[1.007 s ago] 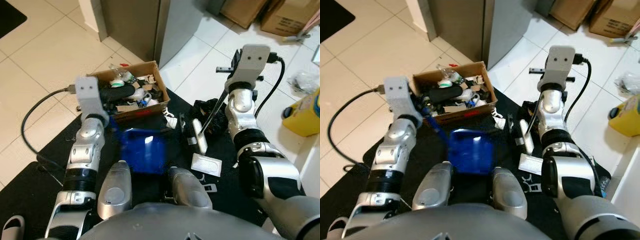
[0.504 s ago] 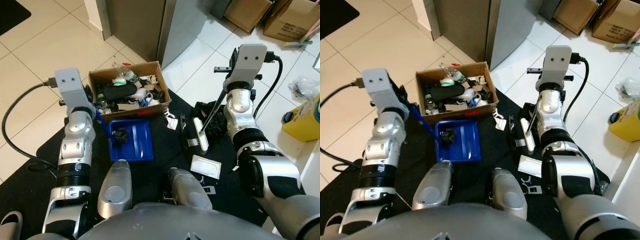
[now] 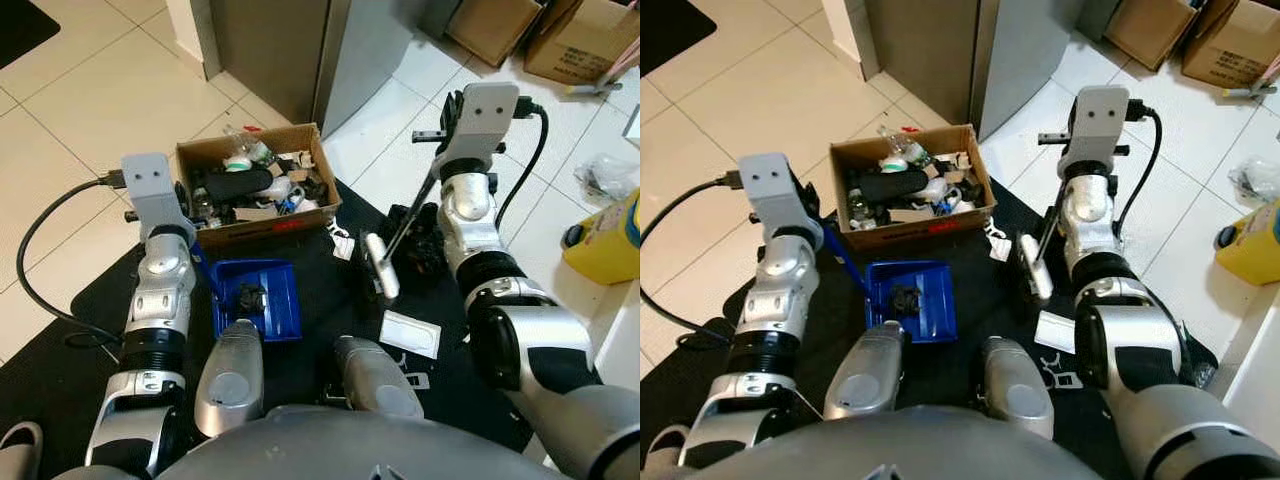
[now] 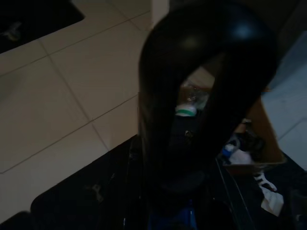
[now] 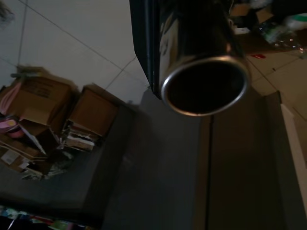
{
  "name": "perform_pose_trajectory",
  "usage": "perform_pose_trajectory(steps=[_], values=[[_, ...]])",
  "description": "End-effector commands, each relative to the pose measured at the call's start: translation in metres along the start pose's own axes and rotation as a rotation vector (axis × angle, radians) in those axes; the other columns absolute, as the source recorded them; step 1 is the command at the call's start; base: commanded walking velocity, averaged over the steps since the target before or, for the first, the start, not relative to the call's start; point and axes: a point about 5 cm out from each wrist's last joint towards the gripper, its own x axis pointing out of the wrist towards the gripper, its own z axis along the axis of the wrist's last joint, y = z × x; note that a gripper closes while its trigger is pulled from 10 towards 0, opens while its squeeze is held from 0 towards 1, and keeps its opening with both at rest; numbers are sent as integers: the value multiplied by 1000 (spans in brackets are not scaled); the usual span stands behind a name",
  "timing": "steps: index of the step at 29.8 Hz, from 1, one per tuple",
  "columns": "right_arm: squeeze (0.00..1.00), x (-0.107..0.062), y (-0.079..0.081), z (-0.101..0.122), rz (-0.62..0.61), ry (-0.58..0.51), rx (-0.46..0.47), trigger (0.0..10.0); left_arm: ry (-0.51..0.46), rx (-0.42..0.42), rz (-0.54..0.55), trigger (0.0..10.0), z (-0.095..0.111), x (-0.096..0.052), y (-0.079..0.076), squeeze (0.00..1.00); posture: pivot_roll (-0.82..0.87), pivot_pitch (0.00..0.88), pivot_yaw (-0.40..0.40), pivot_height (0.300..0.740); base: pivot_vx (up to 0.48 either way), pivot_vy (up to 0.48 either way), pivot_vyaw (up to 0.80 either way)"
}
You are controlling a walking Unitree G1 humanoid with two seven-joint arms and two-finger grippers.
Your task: Sweep floor
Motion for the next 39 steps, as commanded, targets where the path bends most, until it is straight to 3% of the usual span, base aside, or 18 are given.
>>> perform_pose_trajectory(steps=[1, 2, 6, 10, 13, 17, 25, 27, 31, 33, 35, 39], values=[[0, 3, -13, 3, -55, -17, -60, 10000, -130, -70, -124, 10000, 27, -3, -18, 0, 242, 0, -92, 740, 0, 0, 0], [0, 3, -13, 3, -55, -17, -60, 10000, -130, -70, -124, 10000, 27, -3, -18, 0, 242, 0, -92, 740, 0, 0, 0], [0, 2, -26, -2, -117, 10, -145, 10000, -255, -134, -279, 10000, 68, -6, -31, 0, 245, 0, -89, 740, 0, 0, 0], [0, 2, -35, -1, -177, 6, -172, 10000, -319, -150, -349, 10000, 91, -8, -33, 0, 244, 0, -78, 740, 0, 0, 0], [0, 2, -37, 0, -194, 1, -187, 10000, -331, -162, -363, 10000, 97, -9, -33, 0, 244, 0, -78, 740, 0, 0, 0], [0, 2, -46, 0, -252, 6, -246, 10000, -382, -244, -407, 10000, 123, -13, -33, 0, 246, 0, -77, 740, 0, 0, 0], [0, 1, -43, -4, -243, 26, -283, 10000, -456, -322, -389, 10000, 158, -9, -25, 0, 249, 0, -80, 740, 0, 0, 0], [0, 0, -42, -5, -239, 29, -286, 10000, -481, -318, -369, 10000, 166, -7, -20, 0, 250, 0, -80, 740, 0, 0, 0], [0, -1, -38, -7, -224, 29, -287, 10000, -619, -203, -257, 10000, 205, -2, 14, 0, 251, 0, -79, 740, 0, 0, 0], [0, -2, -38, -7, -222, 29, -284, 10000, -647, -162, -246, 10000, 211, -2, 18, 0, 251, 0, -79, 740, 0, 0, 0], [0, -2, -37, -8, -217, 29, -283, 10000, -704, -51, -213, 10000, 222, -1, 27, 0, 255, 0, -79, 740, 0, 0, 0], [0, -2, -35, -7, -205, 22, -277, 10000, -736, 6, -196, 10000, 232, 1, 33, 0, 255, 0, -79, 740, 0, 0, 0]])
